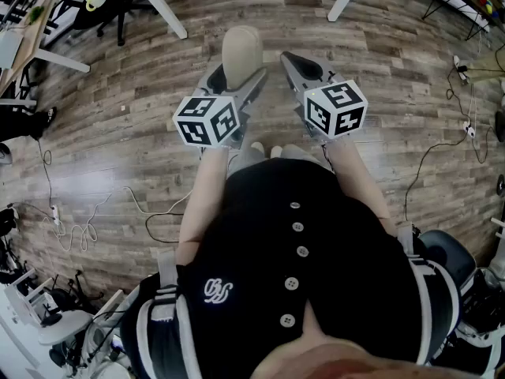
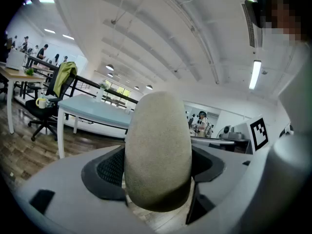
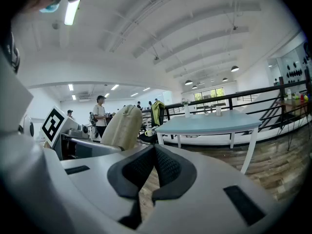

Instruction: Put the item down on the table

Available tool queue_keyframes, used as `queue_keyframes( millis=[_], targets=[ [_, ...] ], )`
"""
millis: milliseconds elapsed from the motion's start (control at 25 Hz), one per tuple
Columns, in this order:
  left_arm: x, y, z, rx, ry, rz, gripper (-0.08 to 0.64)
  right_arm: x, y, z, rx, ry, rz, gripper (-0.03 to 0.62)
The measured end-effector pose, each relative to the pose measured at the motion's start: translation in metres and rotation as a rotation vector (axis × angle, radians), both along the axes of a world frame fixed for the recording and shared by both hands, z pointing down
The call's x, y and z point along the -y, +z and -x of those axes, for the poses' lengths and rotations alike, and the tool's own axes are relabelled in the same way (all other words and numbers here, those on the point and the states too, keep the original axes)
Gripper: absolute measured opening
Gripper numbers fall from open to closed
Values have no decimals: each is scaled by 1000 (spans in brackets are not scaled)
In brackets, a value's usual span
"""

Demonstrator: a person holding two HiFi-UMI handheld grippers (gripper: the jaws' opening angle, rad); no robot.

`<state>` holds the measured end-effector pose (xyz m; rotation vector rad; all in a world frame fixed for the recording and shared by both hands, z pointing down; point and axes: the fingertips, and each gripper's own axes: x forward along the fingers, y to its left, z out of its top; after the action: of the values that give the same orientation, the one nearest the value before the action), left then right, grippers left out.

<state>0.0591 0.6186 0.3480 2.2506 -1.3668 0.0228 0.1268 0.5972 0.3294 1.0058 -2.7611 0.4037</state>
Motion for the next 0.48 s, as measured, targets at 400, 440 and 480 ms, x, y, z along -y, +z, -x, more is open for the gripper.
queue_keyframes(
  millis=[400, 440, 480],
  targets=[
    [11, 7, -3, 19, -2, 20, 388, 5, 5, -6, -12, -3, 0, 11],
    [12, 7, -4, 19, -4, 21, 388, 5, 7, -8, -15, -3, 2, 11],
    [13, 8, -4, 20, -5, 22, 388, 6, 7, -9, -18, -2, 1, 11]
  ],
)
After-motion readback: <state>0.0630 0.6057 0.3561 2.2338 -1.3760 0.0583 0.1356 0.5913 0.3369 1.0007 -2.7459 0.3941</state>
